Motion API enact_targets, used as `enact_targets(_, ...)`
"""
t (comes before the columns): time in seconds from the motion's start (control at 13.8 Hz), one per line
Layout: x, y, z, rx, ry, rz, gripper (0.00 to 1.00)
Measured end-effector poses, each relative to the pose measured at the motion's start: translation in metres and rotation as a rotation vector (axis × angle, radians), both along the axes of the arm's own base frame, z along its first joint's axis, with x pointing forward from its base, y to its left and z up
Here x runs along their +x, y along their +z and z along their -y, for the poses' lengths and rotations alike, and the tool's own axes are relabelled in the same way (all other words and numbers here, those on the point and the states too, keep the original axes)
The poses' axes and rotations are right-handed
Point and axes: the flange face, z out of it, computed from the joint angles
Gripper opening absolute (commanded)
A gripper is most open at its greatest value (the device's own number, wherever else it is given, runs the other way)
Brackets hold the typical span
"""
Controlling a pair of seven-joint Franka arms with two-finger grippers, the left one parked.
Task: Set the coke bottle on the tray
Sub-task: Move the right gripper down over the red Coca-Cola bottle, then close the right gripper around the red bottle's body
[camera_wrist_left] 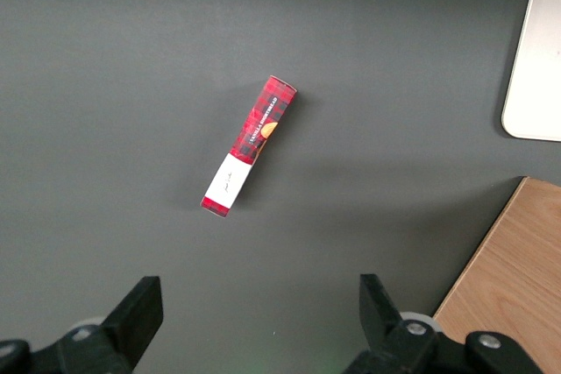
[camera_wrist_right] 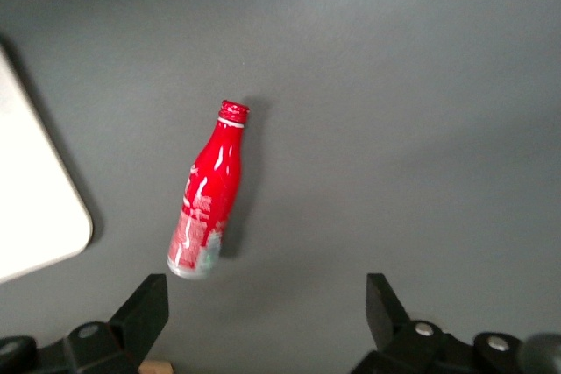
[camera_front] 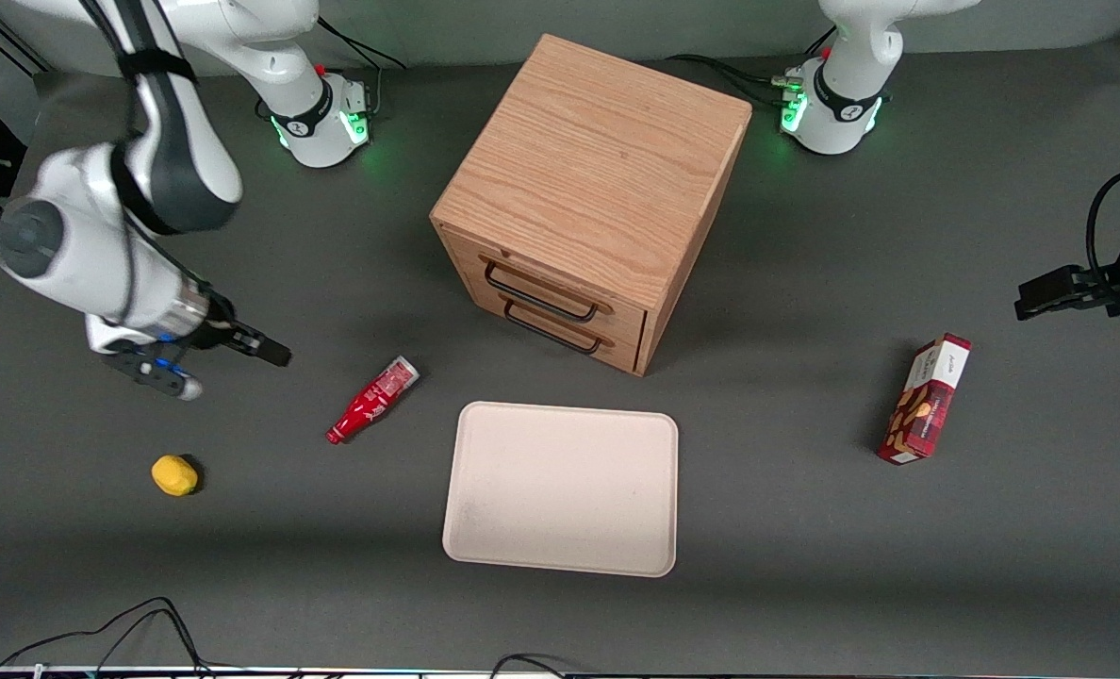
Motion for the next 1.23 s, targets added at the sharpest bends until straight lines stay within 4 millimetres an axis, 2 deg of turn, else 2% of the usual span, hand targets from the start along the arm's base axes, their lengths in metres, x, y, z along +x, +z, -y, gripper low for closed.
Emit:
enact_targets(0.22, 0.006, -0.072, -0.021, 0.009, -0.106, 0.023, 1.00)
enact_targets(0.36, 0.007, -0.111, -0.040, 0.016, -0.156, 0.030, 1.00)
enact_targets(0.51, 0.006, -0.140, -0.051, 0.025, -0.184, 0.036, 1.00)
enact_targets(0.65, 0.007, -0.159, -0.051, 0.031, -0.198, 0.046, 1.00)
enact_targets(0.8, 0.007, -0.174, -0.050, 0.033, -0.206, 0.049, 0.92)
enact_targets(0.87, 0.007, -0.179, -0.050, 0.034, -0.209, 0.052, 0.84)
enact_targets(0.94, 0.007, -0.183, -0.050, 0.036, -0.210, 0.056, 0.67)
enact_targets(1.08, 0.007, -0.188, -0.050, 0.039, -0.212, 0.065, 0.21)
enact_targets(1.16, 0.007, -0.189, -0.050, 0.039, -0.213, 0.064, 0.02)
enact_targets(1.23, 0.007, -0.189, -0.050, 0.039, -0.213, 0.065, 0.00)
